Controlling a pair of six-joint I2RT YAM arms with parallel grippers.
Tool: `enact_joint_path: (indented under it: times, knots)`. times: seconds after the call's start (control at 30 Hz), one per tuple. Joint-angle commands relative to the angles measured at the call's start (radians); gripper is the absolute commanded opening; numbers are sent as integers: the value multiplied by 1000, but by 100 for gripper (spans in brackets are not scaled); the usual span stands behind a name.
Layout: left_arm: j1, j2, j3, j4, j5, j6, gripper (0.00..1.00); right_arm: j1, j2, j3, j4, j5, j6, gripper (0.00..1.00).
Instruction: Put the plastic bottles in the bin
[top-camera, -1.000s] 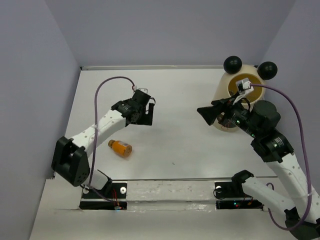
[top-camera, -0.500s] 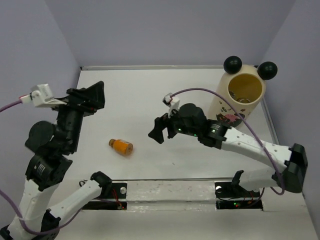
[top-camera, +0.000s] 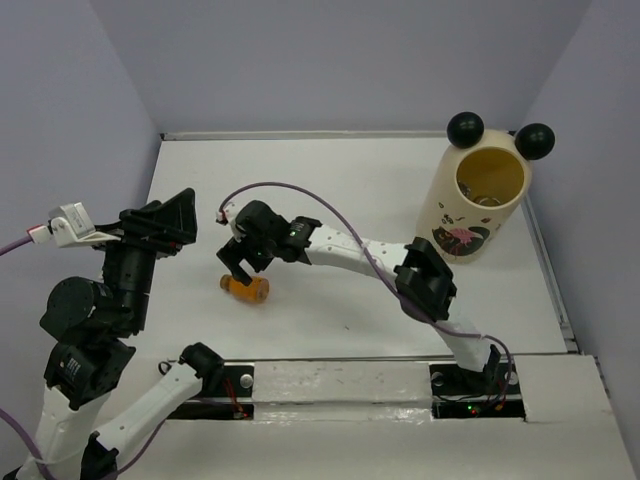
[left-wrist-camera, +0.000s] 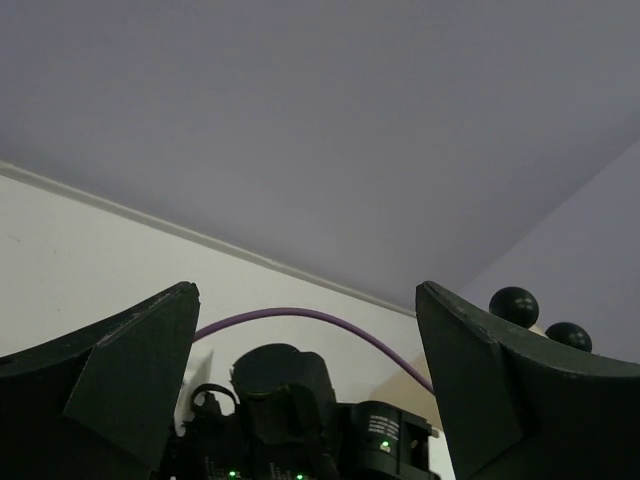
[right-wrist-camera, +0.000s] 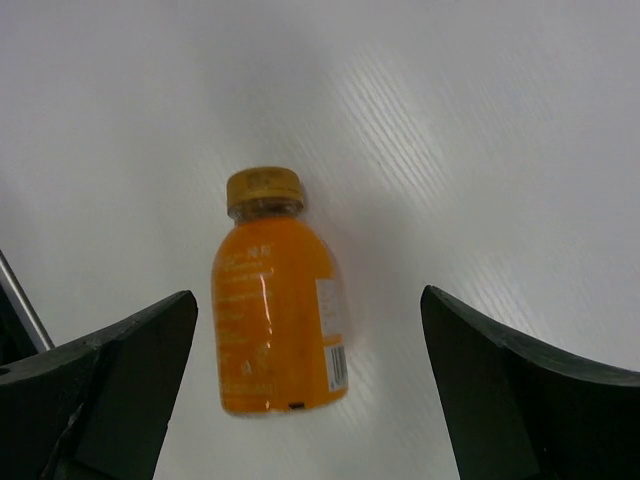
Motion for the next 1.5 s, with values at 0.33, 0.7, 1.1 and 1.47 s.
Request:
enact_joint_path:
  times: [0.33, 0.7, 1.1, 1.47]
  knots:
    - [0, -102, -79, 14, 6, 35, 99, 80, 243, 318, -185, 122, -63, 51]
    - [0, -148, -233, 73, 103, 13, 99, 61, -362, -123, 189, 574, -90, 33]
    - [-1, -173, -493, 186, 328, 28, 99, -443, -1262, -990, 1051, 819, -379, 30]
    - [0, -171, -490, 186, 365, 66, 99, -677, -1233, -1089, 1116, 796, -290, 27]
